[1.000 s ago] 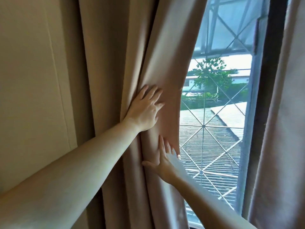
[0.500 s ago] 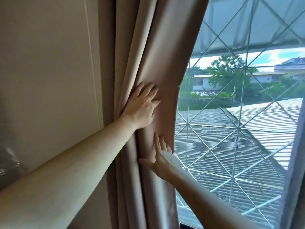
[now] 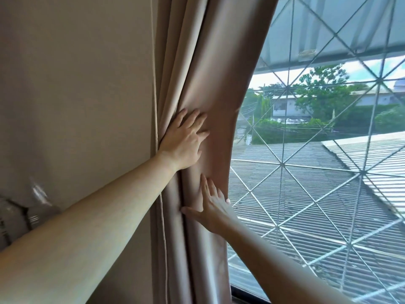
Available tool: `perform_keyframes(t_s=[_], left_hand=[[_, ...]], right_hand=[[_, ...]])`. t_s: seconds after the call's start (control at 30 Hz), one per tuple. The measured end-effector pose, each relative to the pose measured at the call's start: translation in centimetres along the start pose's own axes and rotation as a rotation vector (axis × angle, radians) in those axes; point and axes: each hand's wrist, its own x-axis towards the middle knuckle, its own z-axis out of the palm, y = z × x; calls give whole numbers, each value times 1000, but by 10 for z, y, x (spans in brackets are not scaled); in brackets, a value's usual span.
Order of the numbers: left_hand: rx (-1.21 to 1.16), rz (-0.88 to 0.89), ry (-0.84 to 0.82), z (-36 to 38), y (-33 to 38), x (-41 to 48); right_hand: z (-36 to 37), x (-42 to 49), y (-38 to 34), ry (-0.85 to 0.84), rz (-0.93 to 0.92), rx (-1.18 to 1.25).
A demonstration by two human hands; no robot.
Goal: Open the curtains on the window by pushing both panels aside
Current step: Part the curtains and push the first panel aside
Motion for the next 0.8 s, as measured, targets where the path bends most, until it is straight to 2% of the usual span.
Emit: perform_keyframes(t_s=[0.17,0.6,0.8], left_hand=[[21,-5,-28,9,-21,-11],[38,9,-36,25,-49,-26],[47,-14,-43,26,-59,-31]], right_hand=[[15,14,-23,-5,-9,-17],[33,32,-49,134,54,-118],[42,35,-53,82,14,-85]])
